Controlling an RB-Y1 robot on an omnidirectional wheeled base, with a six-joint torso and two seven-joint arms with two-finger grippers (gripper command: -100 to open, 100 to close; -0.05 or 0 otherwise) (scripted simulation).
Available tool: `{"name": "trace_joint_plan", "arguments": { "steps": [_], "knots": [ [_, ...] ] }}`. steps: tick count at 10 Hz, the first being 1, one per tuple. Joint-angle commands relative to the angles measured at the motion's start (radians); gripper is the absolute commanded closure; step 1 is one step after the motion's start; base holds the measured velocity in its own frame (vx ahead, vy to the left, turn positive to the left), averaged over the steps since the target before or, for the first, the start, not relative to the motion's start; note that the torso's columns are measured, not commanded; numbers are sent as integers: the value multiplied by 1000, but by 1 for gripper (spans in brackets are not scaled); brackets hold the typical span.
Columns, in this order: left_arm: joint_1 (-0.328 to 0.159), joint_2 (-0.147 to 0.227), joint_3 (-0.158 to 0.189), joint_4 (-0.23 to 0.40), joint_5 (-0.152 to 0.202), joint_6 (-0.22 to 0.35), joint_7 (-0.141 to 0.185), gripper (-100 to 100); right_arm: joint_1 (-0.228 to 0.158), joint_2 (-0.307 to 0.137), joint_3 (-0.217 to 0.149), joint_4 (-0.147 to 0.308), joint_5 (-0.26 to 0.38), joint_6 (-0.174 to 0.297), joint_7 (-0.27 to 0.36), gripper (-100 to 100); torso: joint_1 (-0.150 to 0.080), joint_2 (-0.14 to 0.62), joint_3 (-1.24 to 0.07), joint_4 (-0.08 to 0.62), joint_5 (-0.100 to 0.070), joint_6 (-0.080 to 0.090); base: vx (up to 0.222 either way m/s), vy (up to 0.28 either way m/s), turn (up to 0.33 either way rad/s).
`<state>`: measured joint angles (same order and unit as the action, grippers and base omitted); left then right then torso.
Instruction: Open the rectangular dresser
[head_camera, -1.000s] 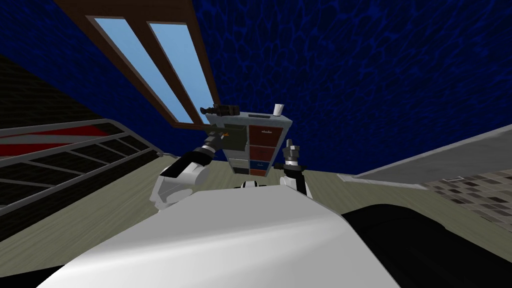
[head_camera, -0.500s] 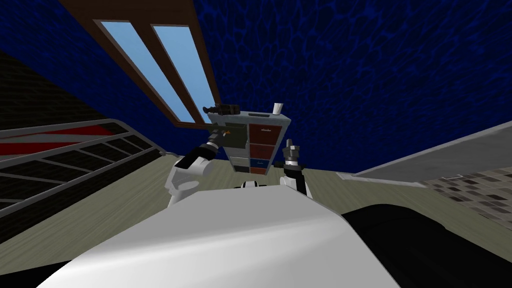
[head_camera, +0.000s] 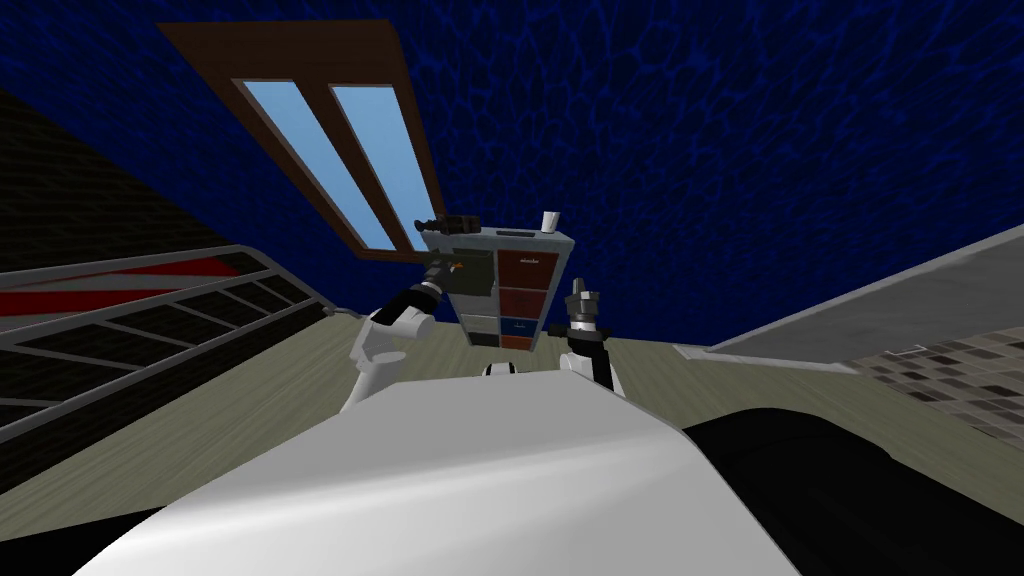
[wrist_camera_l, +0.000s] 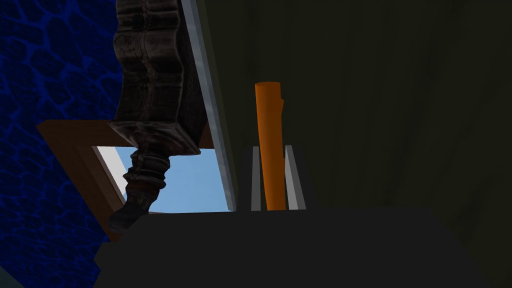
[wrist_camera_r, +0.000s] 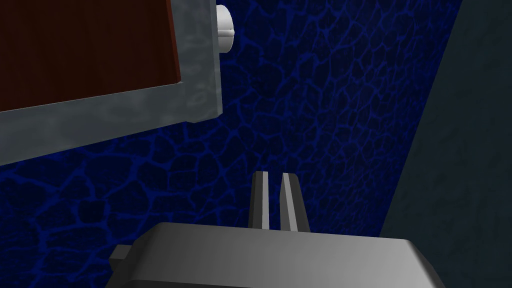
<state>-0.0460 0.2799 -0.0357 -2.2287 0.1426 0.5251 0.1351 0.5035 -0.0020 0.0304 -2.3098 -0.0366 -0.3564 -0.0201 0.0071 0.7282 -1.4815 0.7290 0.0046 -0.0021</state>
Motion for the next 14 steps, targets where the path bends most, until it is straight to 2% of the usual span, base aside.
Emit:
{"name": "trace_joint_plan", "arguments": {
  "steps": [1, 3, 6, 7, 9, 13, 14],
  "knots": [
    [-76, -14, -4, 78, -13, -52, 1, 100, 0, 0, 0, 0, 0, 0, 0, 0, 0, 8, 4, 3, 0, 1, -195, 12, -9],
    [-125, -14, -4, 142, -13, -52, 1, 100, 0, 0, 0, 0, 0, 0, 0, 0, -5, 10, 6, 10, -4, 1, -73, 20, -10],
    [-125, -14, -4, 215, -13, -52, 1, 100, 0, 0, 0, 0, 0, 0, 0, 0, -2, 0, 0, 2, -1, -1, 17, 2, 2],
    [-184, -19, -3, 249, -16, -120, 4, 100, 0, 0, 0, 0, 0, 0, 0, 0, 0, -2, -1, -3, 0, 0, -155, 27, 22],
    [-246, -19, -3, 300, -16, -122, 4, 100, 0, 0, 0, 0, 0, 0, 0, 0, -2, 11, 7, 7, -2, 1, -151, 16, -7],
    [-257, -19, -3, 411, -16, -122, 4, 100, 0, 0, 0, 0, 0, 0, 0, 0, -3, 2, 1, 2, -2, 0, 4, 1, -3],
    [-314, -24, -2, 439, -18, -191, 8, 100, 0, 0, 0, 0, 0, 0, 0, 0, 1, -2, -2, -3, 0, -1, -154, 10, 36]
  ]
}}
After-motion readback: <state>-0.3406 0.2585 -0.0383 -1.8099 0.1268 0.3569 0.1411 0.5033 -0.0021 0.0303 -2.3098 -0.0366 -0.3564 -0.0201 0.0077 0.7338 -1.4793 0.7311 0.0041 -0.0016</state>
